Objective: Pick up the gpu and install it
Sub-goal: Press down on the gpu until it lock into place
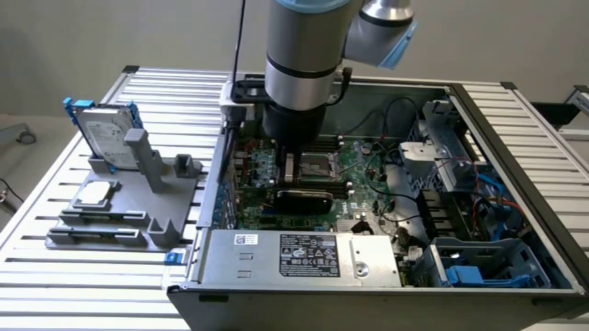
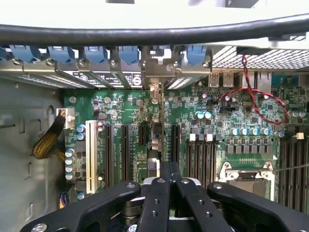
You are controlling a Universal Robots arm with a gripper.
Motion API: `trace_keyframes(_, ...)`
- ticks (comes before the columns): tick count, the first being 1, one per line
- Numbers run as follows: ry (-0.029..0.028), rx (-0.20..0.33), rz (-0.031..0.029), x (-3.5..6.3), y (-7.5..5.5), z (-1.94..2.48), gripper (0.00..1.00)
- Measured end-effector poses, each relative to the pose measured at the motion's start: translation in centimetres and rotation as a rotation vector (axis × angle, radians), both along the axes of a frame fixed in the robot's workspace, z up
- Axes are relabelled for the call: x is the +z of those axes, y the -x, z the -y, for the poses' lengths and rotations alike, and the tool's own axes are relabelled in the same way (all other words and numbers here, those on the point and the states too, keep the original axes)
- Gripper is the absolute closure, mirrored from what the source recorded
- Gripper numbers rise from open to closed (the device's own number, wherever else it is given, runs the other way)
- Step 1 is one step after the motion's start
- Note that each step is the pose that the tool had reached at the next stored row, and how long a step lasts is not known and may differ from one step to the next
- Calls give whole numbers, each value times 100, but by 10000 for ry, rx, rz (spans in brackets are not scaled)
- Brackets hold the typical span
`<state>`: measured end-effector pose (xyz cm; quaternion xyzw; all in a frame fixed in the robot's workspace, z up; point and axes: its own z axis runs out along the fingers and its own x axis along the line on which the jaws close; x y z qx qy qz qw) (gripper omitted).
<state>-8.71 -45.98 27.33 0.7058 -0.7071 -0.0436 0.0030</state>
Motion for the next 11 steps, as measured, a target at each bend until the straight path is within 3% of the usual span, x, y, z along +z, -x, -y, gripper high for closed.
trace_keyframes(4,-1,0,-107,39,29,0,89)
trace_keyframes(6,0,0,-205,41,61,-1,89)
trace_keyframes(8,2,1,-351,43,93,0,89)
trace_keyframes(11,3,2,-656,43,131,1,89)
